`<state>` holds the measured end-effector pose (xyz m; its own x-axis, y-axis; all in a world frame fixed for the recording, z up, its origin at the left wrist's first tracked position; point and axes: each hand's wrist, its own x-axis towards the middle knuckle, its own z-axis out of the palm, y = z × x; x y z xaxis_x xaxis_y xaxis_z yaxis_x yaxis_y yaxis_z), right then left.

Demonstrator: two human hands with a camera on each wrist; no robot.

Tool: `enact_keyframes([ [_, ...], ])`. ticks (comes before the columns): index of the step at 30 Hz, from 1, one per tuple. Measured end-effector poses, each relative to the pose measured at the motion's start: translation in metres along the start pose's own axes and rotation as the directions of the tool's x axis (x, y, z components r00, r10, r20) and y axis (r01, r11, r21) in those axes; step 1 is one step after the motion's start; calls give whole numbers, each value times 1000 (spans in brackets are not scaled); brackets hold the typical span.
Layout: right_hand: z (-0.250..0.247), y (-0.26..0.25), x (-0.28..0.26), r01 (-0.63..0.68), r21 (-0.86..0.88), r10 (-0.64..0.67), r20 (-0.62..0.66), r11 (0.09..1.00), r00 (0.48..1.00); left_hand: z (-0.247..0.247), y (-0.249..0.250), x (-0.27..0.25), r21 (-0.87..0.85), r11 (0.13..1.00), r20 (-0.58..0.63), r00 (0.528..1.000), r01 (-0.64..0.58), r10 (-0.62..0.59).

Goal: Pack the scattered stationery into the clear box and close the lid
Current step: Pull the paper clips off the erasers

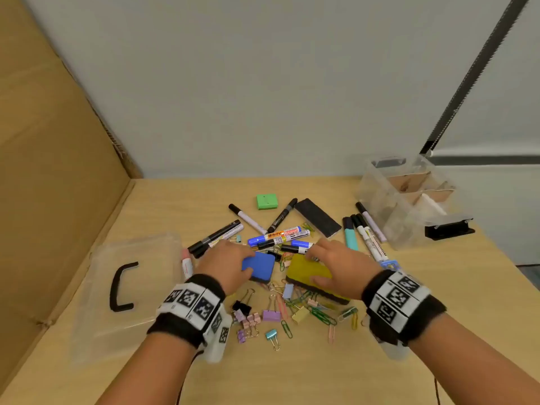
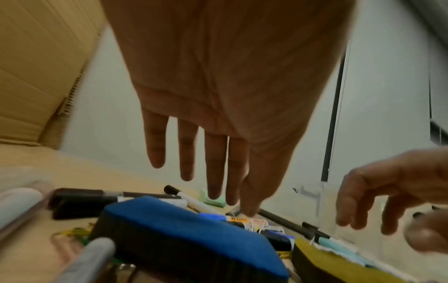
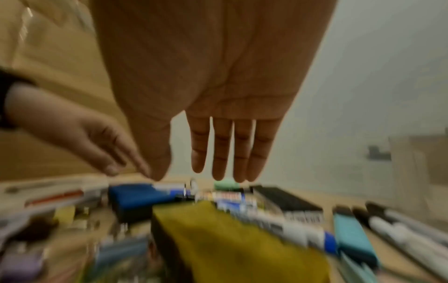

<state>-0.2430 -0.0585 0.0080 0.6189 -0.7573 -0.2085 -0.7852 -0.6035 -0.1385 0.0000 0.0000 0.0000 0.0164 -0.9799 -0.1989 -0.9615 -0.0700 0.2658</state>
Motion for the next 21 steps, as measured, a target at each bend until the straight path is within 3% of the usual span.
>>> enact_keyframes([
  [4,28,3,10,-18,-90,34,174,996,984,4,6,16,71,997,135,991,-2,-7],
  [8,43,13,14,32,-83,-24,95,996,995,12,7,21,155,986,159,984,54,-79],
  [10,42,18,14,14,16,-15,56,1000,998,16,9,23,210,975,132,986,74,-103],
  [13,29,29,13,-24,393,25,1,919,1000,20,14,26,289,954,117,987,75,-113],
  [16,16,41,12,-37,738,63,-8,674,998,20,17,30,331,940,119,985,82,-128],
  [19,7,47,15,-115,969,149,83,220,985,18,23,33,327,942,128,984,79,-127],
  [21,3,50,15,-189,982,232,182,8,956,14,27,32,297,952,141,982,76,-123],
])
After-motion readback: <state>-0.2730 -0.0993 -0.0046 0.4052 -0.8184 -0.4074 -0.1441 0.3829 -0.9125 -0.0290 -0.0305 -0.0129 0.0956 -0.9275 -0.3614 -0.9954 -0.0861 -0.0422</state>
